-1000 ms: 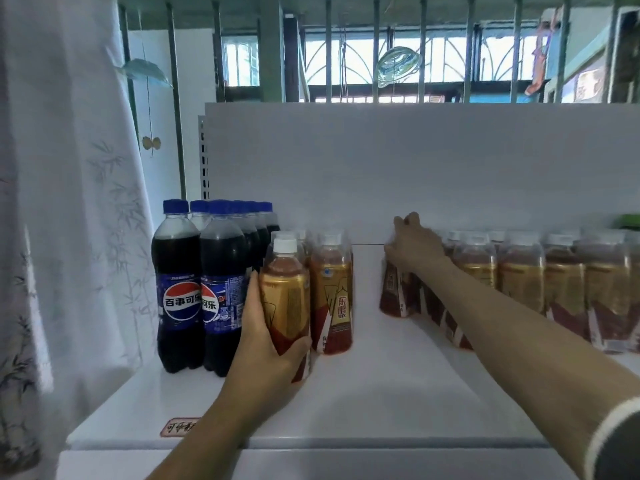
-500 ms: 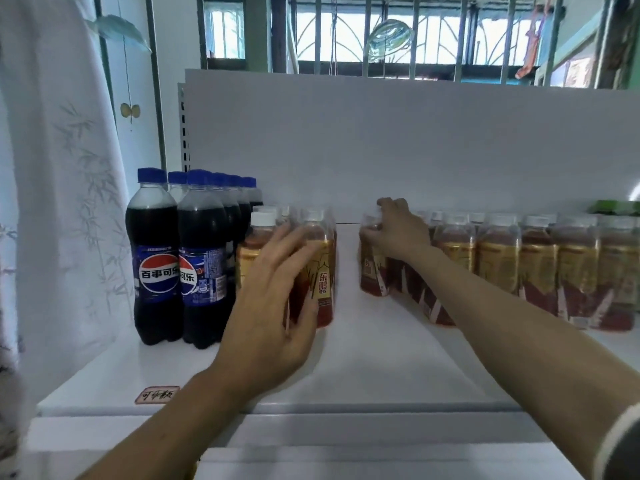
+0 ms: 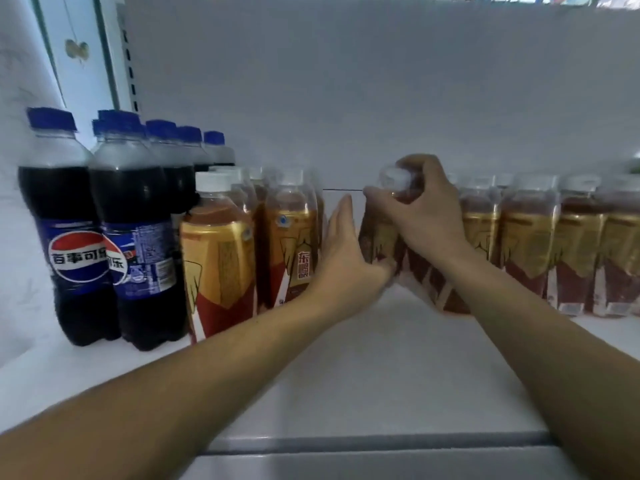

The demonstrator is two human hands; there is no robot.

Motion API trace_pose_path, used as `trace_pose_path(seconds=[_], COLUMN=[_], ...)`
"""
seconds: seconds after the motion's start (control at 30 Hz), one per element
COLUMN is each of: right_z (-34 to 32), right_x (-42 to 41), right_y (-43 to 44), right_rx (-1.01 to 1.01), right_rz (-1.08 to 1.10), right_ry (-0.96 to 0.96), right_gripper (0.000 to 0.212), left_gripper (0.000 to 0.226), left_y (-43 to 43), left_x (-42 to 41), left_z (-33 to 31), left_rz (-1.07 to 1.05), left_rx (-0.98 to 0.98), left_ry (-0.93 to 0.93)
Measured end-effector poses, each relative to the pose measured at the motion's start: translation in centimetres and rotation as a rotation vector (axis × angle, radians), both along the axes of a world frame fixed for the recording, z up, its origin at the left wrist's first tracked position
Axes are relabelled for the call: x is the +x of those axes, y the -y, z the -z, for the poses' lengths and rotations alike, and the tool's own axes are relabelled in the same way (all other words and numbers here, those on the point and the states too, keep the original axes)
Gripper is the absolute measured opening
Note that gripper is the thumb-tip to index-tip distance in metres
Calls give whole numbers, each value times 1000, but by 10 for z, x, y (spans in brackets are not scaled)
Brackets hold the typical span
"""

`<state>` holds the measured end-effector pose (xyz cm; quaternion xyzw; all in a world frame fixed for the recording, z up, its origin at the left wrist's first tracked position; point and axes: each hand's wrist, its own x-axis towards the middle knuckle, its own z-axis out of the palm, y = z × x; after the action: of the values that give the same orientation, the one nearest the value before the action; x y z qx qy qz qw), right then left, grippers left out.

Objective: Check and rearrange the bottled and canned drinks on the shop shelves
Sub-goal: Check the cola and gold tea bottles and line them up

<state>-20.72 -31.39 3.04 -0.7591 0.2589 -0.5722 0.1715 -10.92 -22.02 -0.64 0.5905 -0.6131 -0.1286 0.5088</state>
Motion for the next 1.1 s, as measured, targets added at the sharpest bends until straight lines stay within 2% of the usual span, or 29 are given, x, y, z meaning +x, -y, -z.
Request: trace_pose_path(seconds=[0.13,0.23,0.43,0.53,0.6,0.67,0.73,0.77,0.83,0.93,1.03,1.1], right_z=[-8,-14,-13,-20,-23,-19,-17,-16,-17,-20,-18,-19], right_x=[-4,-4,-2,-8,-11,-10,-8,-7,-7,-6,-5,-5], right_y=[-16,-19,-9,-8,-9,-12,-17,-18,-17,-13,-10,-11], right_rx=[-31,45,236,494,626,712,774,766,659,506,602,719], right_rz=[-110,-193,-254,-591,-774,-861,-847,-816,-706,-587,-702,-854], right_ry=[170,272,369,418,315,224,212,227,278,360,336,352], right_gripper=[38,33,40,52,49,44,51,51,46,44,44,35], left_gripper=[106,91,69,62,52,43,49,54,55,59,51,47], left_y=[15,12,4,-5,-4,-15,-12,-9,-8,-4,-4,-9], left_x=[2,2,0,1,2,7,0,-6,-8,-4,-4,-4], left_z=[20,27,25,19,12,12,12,9,13,16,16,13], left_rz=[52,104,125,189,215,332,407,380,296,230,243,313], left_rx=[-19,11,41,77,116,152,176,176,108,71,52,20], left_ry=[-141,-256,-352,-406,-429,-451,-512,-582,-686,-598,-594,-757])
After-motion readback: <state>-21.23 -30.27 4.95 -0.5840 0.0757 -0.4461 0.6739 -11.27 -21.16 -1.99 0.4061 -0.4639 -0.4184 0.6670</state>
